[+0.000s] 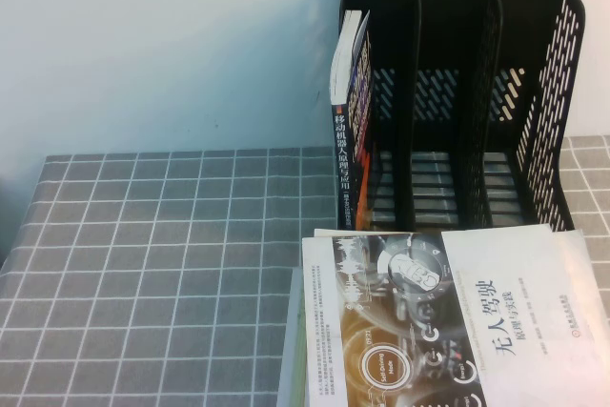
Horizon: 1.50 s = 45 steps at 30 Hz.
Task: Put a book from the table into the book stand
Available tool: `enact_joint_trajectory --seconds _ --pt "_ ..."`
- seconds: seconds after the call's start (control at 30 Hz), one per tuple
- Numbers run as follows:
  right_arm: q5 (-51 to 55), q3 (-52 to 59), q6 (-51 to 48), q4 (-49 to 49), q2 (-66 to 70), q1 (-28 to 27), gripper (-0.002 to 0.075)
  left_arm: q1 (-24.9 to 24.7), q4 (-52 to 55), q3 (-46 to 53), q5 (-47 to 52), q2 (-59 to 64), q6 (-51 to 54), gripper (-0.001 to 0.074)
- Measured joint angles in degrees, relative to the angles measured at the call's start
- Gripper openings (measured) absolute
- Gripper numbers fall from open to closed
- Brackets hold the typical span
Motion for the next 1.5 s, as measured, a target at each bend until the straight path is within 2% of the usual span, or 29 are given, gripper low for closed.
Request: enact_joint_trajectory --seconds 0.6,0.7,0.9,1.13,1.3,1.5 --pt "0.0 0.0 0.0 0.2 0.0 0.0 -0.0003 0.0 0.4 0.0 0.0 0.0 1.3 -0.0003" --pt "-1.2 0.1 0.0 2.8 0.0 0.0 -0.0003 0.0 0.6 0.1 -2.2 0.0 1.3 -0.0003" --pt "-13.9 0.3 0.0 11.1 0.0 0.0 -0.0003 0.0 0.6 0.2 -16.4 0.0 1.3 -0.0003" --pt "-35.3 0.3 0.7 13.2 0.0 0.0 -0.0003 0.0 0.6 0.2 -33.7 0.0 1.3 -0.0003" --pt "-45.1 0.3 1.6 13.7 0.0 0.0 -0.0003 0.0 0.6 0.2 -38.3 0.0 1.3 -0.0003" --pt "-50.8 0.3 1.7 14.2 0.0 0.0 -0.0003 0.0 -0.3 0.2 -40.7 0.0 1.3 -0.0003"
